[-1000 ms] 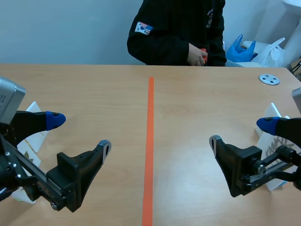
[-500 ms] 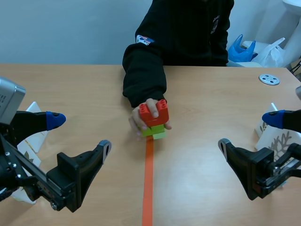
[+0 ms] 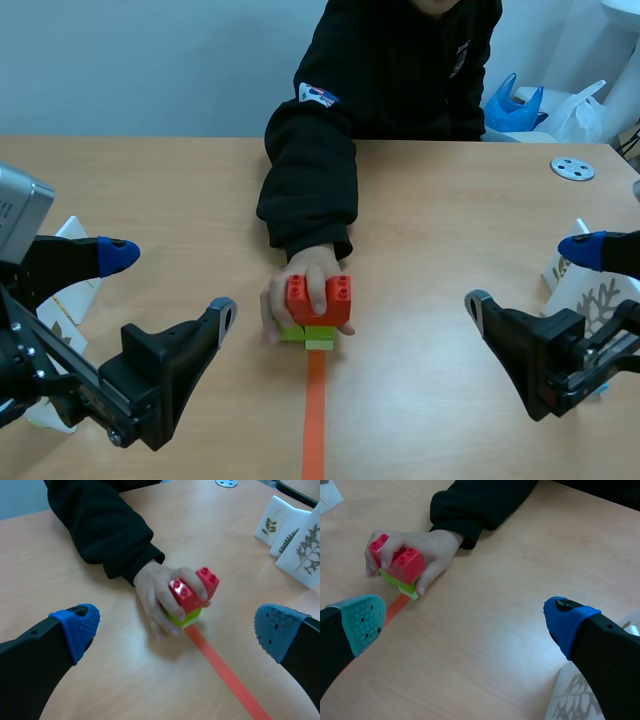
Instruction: Sort the leaf by its shape. The table is split by an orange tape line. A compound leaf with several leaflets goes to the left side, a simple leaf with one blade goes to the right side. Return to the home posture when a red brick is placed on the table.
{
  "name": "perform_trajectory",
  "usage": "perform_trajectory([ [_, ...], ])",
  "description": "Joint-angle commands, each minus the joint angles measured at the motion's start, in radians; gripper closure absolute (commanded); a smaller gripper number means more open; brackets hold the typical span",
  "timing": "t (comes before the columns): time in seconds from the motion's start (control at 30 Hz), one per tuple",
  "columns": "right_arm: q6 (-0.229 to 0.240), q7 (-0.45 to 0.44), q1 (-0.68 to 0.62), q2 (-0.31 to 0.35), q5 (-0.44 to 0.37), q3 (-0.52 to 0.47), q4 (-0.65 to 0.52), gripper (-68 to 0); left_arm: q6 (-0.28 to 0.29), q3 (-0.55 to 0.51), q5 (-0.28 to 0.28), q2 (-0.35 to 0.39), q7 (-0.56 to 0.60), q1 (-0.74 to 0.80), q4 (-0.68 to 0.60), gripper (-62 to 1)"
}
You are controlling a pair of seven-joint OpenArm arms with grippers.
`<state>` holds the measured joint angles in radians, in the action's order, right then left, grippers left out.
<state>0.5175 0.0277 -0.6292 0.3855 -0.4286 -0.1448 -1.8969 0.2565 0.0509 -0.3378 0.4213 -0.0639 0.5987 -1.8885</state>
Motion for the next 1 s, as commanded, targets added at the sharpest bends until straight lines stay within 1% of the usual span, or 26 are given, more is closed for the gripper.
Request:
perform_trajectory([
  [0.0, -0.001, -0.014, 0.014, 0.005, -0.01, -0.011, -0.011, -67.9, 0.002, -0.006, -0.005, 0.001, 0.014, 0.005, -0.003, -62.3],
  [0.17, -0.002, -0.014, 0.014, 0.005, -0.01, -0.011, -0.011, -67.9, 0.002, -0.006, -0.005, 0.001, 0.014, 0.005, -0.003, -62.3],
  [0.33, -0.024, -0.014, 0.014, 0.005, -0.01, -0.011, -0.011, -67.9, 0.002, -0.006, -0.005, 0.001, 0.015, 0.005, -0.003, -62.3],
  [0.97, -0.024, -0.014, 0.014, 0.005, -0.01, -0.011, -0.011, -67.9, 0.002, -0.006, -0.005, 0.001, 0.021, 0.005, -0.003, -62.3],
])
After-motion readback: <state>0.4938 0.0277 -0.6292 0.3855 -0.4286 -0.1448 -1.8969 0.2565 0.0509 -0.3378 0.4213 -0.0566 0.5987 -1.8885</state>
